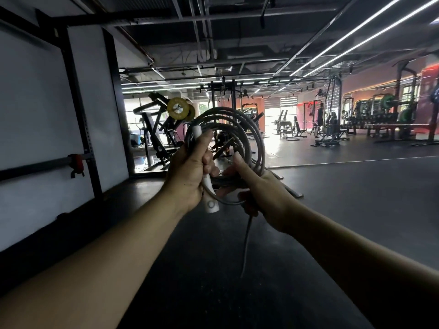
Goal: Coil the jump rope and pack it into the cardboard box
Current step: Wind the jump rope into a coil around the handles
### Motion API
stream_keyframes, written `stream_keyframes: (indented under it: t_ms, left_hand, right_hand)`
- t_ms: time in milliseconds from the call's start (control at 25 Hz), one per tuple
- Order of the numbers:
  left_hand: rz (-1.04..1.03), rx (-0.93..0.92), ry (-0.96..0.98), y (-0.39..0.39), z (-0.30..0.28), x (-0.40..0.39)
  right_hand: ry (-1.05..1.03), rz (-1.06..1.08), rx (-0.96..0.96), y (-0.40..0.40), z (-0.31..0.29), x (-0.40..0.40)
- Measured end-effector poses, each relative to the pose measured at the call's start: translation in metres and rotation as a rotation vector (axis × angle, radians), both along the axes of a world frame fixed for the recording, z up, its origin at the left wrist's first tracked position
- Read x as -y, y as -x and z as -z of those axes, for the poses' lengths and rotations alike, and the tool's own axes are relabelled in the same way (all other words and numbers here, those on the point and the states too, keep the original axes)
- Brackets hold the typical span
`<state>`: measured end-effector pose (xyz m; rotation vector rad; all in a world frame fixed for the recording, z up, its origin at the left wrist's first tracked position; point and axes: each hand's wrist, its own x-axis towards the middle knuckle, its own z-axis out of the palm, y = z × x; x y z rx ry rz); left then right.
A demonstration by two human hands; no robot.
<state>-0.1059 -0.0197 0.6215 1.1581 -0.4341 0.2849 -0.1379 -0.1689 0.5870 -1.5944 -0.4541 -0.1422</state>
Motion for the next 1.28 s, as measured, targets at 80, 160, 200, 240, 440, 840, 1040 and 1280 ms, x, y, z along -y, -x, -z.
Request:
stream_keyframes:
  t_ms: [80,160,200,240,440,840,1040,1280]
  left_hand:
    - [0.014,-0.059,0.147,0.000,0.003,0.001]
    - [-0.002,-0.106,0.243,0.001,0.007,0.002]
    - [-0.023,-0.121,0.270,0.002,0.009,0.003]
    - [-0.049,-0.132,0.286,0.002,0.011,0.004]
    - [-0.239,-0.207,0.201,0.006,0.016,0.003]
    - [0.017,-0.141,-0.267,0.006,0.017,-0.038]
    - [-0.095,0.051,-0.829,0.020,-0.040,-0.066]
    - [-0.194,0.403,-1.571,0.037,-0.072,0.000]
  right_hand:
    - [-0.100,0.000,-0.053,-0.002,0.001,-0.009]
    - [-0.141,-0.010,-0.103,-0.004,0.002,-0.015]
    - [-0.135,-0.013,-0.128,-0.005,0.003,-0.018]
    - [-0.119,-0.018,-0.151,-0.005,0.002,-0.021]
    - [-0.146,-0.057,-0.210,-0.003,0.000,-0.028]
    - [0.228,0.322,0.103,-0.010,-0.018,0.002]
    - [0.600,0.328,0.203,-0.008,-0.041,0.022]
    - [0.951,0.306,0.419,-0.004,-0.064,0.018]
